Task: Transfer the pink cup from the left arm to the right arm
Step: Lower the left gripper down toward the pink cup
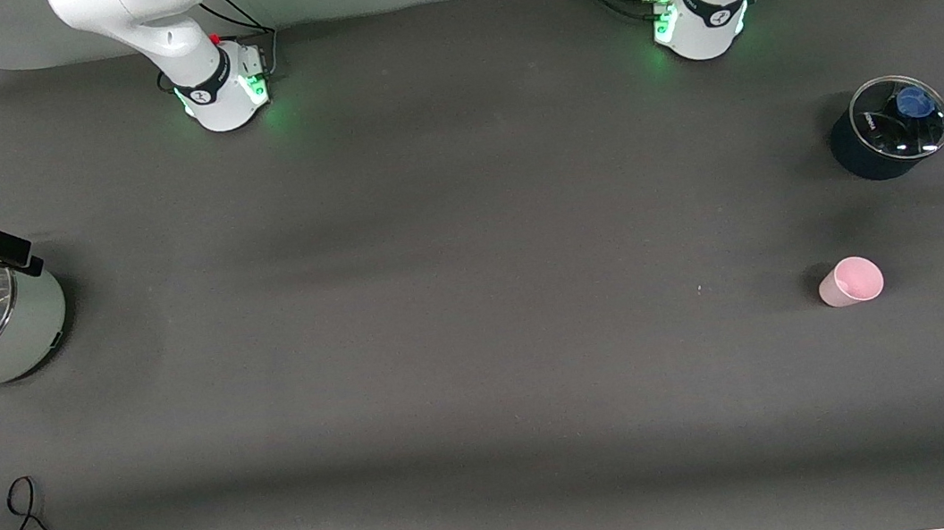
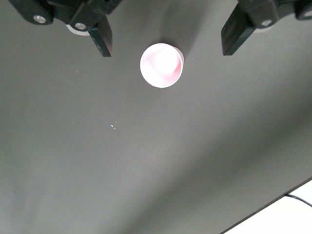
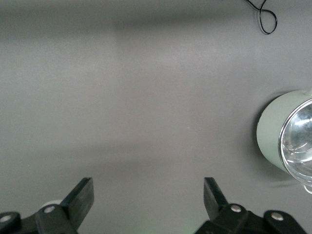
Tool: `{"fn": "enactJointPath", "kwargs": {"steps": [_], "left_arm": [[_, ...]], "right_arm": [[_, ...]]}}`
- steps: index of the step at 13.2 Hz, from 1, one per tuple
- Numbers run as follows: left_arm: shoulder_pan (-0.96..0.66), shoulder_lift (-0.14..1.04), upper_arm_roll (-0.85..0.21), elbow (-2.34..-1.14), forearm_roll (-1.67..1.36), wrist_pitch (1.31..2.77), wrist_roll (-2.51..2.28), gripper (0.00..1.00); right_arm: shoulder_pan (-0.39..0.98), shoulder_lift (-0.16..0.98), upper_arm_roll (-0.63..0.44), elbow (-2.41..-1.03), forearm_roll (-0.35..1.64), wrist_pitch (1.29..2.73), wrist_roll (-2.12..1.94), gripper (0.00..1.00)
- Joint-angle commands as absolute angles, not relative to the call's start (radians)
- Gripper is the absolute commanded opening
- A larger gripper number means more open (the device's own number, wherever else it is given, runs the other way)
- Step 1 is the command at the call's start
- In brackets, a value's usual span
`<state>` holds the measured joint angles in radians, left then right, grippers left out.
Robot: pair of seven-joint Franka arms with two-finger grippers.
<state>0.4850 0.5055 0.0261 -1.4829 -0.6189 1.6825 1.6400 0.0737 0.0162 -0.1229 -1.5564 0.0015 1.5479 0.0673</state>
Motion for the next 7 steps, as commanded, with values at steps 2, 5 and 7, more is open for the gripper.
{"fn": "enactJointPath", "kwargs": {"steps": [2,5,7], "left_arm": [[0.550,0.619,0.014,-1.459,-0.701,1.661,1.921,1.00],[0.604,0.724,0.012,-1.463,-0.808,1.634,2.157,1.00],[0.640,0.787,0.011,-1.468,-0.894,1.611,2.293,1.00]], "right_arm": [[0.080,0.021,-0.124,-1.549,-0.014,1.531,0.049,1.00],[0.081,0.023,-0.124,-1.549,-0.014,1.522,0.051,1.00],[0.077,0.025,-0.124,-1.552,-0.011,1.522,0.049,1.00]]}}
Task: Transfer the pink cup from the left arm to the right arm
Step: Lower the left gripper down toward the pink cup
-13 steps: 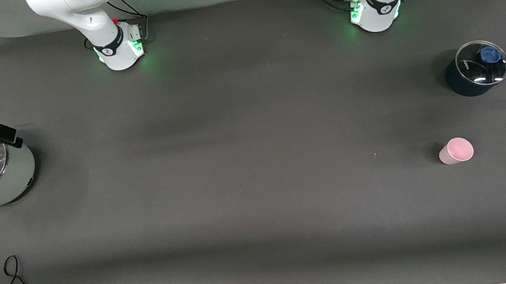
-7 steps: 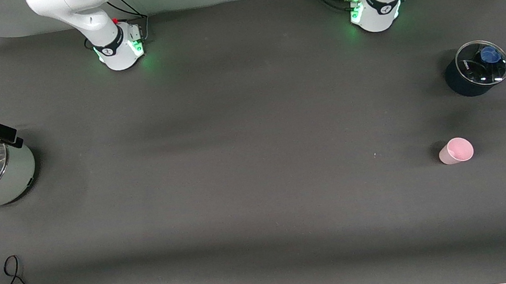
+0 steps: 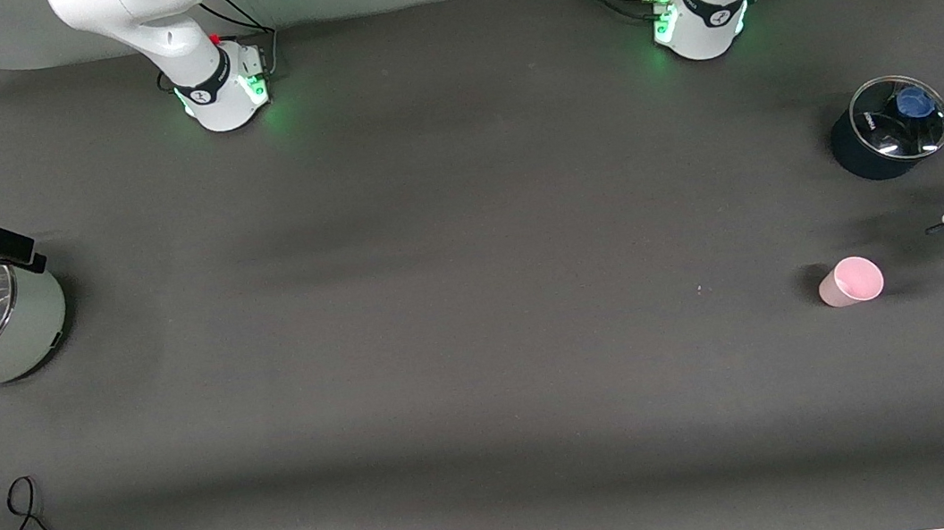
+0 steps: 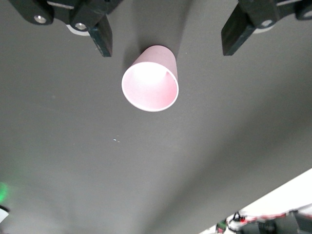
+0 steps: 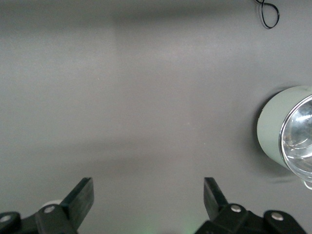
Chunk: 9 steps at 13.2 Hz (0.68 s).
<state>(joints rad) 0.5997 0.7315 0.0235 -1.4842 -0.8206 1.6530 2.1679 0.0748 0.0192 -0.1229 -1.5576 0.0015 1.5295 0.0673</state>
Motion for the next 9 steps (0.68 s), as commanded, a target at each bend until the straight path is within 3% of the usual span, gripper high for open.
{"fn": "enactJointPath", "kwargs": {"steps": [1,4,9], "left_arm": [[0.655,0.828,0.011,-1.468,-0.929,1.606,2.365,1.00],[0.670,0.935,0.011,-1.468,-1.055,1.601,2.544,1.00],[0.663,0.977,-0.011,-1.470,-1.072,1.614,2.560,0.99]], "right_arm": [[0.077,0.025,-0.124,-1.552,-0.011,1.522,0.049,1.00],[0.080,0.025,-0.124,-1.552,-0.011,1.522,0.049,1.00],[0.080,0.023,-0.124,-1.552,-0.012,1.522,0.048,1.00]]}}
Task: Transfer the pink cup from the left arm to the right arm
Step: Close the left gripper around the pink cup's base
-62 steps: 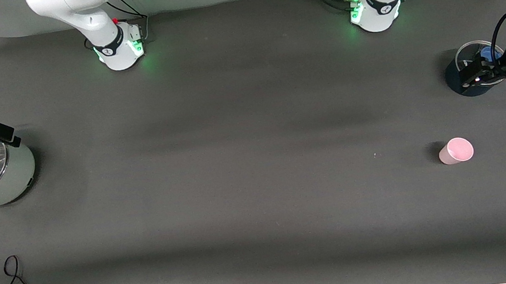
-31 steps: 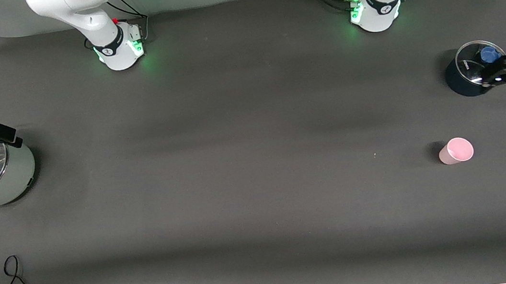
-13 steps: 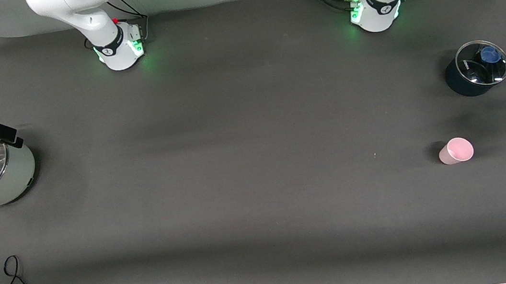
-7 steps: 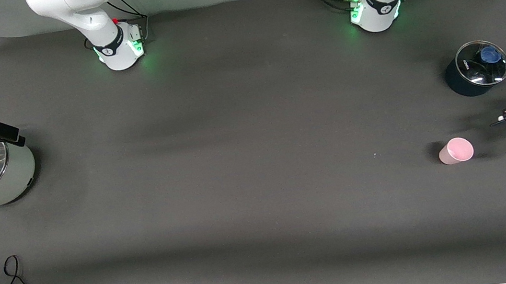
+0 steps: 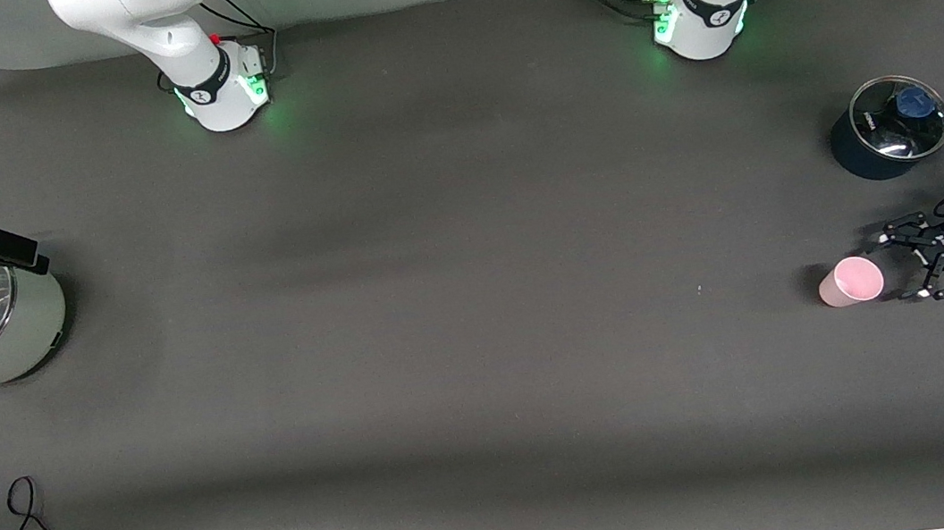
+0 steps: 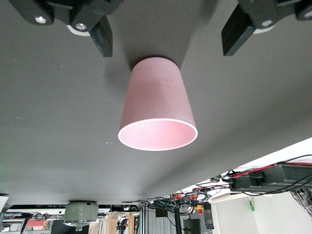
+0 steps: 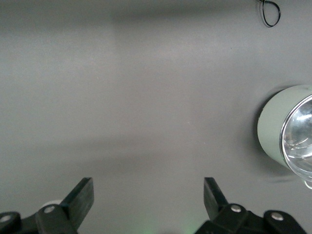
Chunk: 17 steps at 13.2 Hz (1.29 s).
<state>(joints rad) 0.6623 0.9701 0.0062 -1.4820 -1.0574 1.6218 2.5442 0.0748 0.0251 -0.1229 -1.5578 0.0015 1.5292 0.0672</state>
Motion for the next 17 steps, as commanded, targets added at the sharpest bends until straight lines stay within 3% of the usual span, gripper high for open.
{"fn": "enactJointPath", "kwargs": {"steps": [1,17], "left_arm": [[0.666,0.992,-0.026,-1.470,-1.074,1.620,2.562,1.00],[0.598,1.019,-0.034,-1.491,-1.123,1.669,2.534,0.99]], "right_arm": [[0.080,0.025,-0.124,-1.552,-0.011,1.522,0.048,1.00],[0.077,0.023,-0.124,-1.552,-0.012,1.522,0.048,1.00]]}}
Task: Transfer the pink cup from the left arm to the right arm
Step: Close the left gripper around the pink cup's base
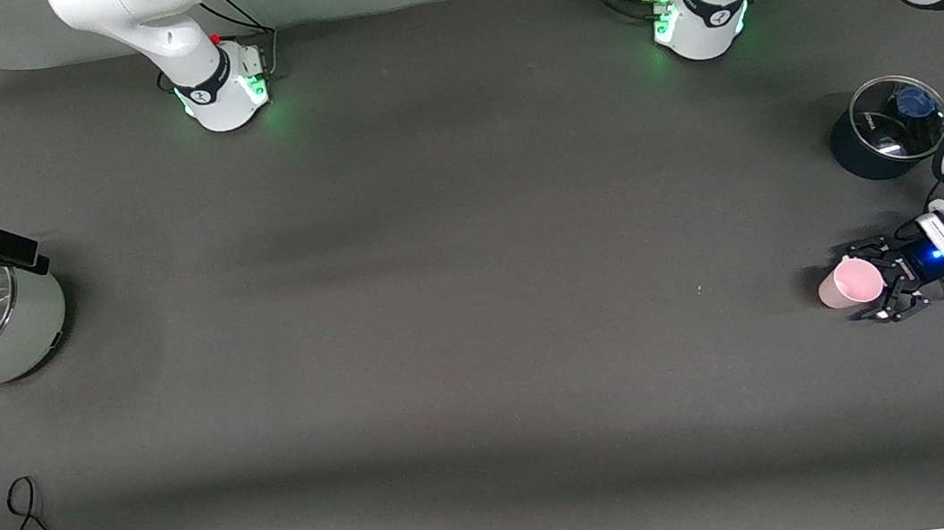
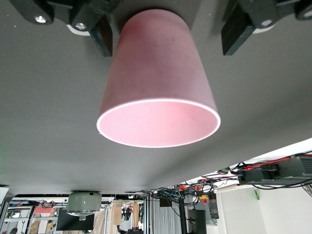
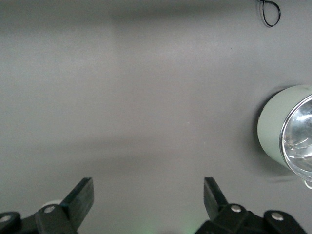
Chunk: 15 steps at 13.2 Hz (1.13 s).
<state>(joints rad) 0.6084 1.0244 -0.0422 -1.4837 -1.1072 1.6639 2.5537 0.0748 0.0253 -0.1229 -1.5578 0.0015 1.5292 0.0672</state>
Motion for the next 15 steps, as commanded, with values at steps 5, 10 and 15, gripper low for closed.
{"fn": "enactJointPath", "kwargs": {"steps": [5,10,15], "left_arm": [[0.595,1.017,-0.034,-1.493,-1.124,1.670,2.534,0.71],[0.591,1.014,-0.035,-1.491,-1.127,1.671,2.522,0.47],[0.575,0.954,-0.121,-1.470,-1.134,1.698,2.329,0.43]], "right_arm": [[0.077,0.025,-0.126,-1.552,-0.011,1.522,0.048,1.00],[0.077,0.025,-0.124,-1.552,-0.011,1.522,0.048,1.00],[0.075,0.025,-0.124,-1.552,-0.012,1.522,0.048,1.00]]}}
